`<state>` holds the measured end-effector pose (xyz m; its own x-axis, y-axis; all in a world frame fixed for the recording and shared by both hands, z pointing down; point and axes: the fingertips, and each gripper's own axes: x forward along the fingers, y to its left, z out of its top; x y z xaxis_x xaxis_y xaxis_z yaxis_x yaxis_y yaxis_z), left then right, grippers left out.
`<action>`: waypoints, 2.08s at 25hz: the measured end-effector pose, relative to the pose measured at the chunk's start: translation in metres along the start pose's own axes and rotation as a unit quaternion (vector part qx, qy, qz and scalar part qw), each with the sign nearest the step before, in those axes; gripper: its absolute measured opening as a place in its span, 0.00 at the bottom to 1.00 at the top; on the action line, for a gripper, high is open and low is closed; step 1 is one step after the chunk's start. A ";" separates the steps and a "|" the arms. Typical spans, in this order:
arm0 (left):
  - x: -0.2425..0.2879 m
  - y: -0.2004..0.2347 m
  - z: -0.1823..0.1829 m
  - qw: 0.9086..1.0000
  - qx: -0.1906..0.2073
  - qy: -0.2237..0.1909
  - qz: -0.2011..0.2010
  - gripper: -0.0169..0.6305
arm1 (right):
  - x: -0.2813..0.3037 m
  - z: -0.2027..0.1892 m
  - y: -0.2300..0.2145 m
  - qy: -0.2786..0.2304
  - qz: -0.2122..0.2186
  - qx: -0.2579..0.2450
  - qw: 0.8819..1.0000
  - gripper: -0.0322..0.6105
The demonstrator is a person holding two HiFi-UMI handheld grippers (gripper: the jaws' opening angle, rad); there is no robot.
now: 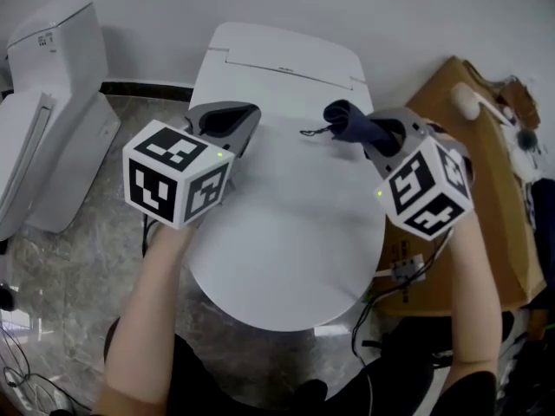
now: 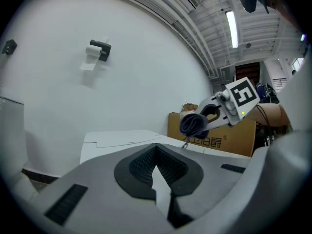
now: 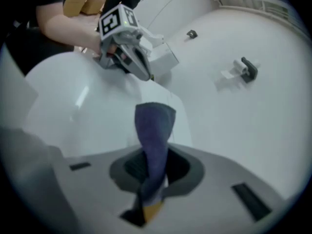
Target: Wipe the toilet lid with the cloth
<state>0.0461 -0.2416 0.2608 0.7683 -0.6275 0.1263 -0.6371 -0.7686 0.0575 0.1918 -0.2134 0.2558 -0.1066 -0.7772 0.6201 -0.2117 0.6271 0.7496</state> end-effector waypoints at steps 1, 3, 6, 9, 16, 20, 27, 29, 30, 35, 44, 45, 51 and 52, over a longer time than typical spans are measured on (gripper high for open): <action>0.000 0.000 0.000 1.000 0.000 -0.001 0.000 0.05 | 0.012 0.001 -0.007 0.007 -0.004 -0.009 1.000 0.15; -0.001 0.000 0.001 1.000 0.001 -0.003 0.002 0.05 | 0.037 0.001 -0.022 0.019 -0.008 -0.018 1.000 0.15; -0.002 0.000 0.001 1.000 0.001 -0.003 0.003 0.05 | 0.074 -0.004 -0.040 0.042 -0.012 -0.023 0.999 0.15; -0.001 -0.001 0.001 1.000 0.001 -0.003 0.002 0.05 | 0.105 -0.013 -0.050 0.067 -0.014 -0.031 0.997 0.15; 0.000 -0.001 0.001 1.000 0.001 -0.002 0.001 0.05 | 0.157 -0.018 -0.063 0.086 -0.017 -0.026 0.996 0.15; 0.000 -0.002 0.002 1.000 0.002 -0.005 0.001 0.05 | 0.173 -0.024 -0.065 0.097 -0.003 -0.027 0.995 0.15; -0.001 -0.001 0.000 1.000 0.002 -0.004 0.000 0.05 | 0.175 -0.023 -0.052 0.109 0.032 -0.040 0.993 0.15; -0.001 -0.001 0.001 1.000 0.002 -0.004 0.000 0.05 | 0.174 -0.024 -0.048 0.110 0.041 -0.042 0.992 0.15; -0.001 -0.001 0.001 1.000 0.002 -0.004 0.000 0.05 | 0.174 -0.024 -0.046 0.111 0.045 -0.043 0.992 0.15; -0.001 0.000 0.001 1.000 0.002 -0.004 0.000 0.05 | 0.169 -0.023 -0.040 0.110 0.056 -0.049 0.991 0.15; -0.001 0.000 0.000 1.000 0.001 -0.002 0.000 0.05 | 0.157 -0.019 -0.027 0.101 0.062 -0.051 0.992 0.15; -0.001 0.000 0.000 1.000 0.001 -0.002 0.000 0.05 | 0.155 -0.019 -0.026 0.100 0.063 -0.051 0.992 0.15; -0.001 0.000 -0.001 1.000 0.001 -0.001 0.000 0.05 | 0.144 -0.016 -0.014 0.095 0.060 -0.058 0.992 0.15; -0.001 0.000 -0.001 1.000 0.001 -0.001 0.000 0.05 | 0.141 -0.016 -0.012 0.095 0.061 -0.060 0.992 0.15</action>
<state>0.0458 -0.2408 0.2615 0.7684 -0.6277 0.1252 -0.6371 -0.7687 0.0564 0.1943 -0.3295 0.3383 0.0630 -0.6791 0.7314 -0.0911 0.7258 0.6818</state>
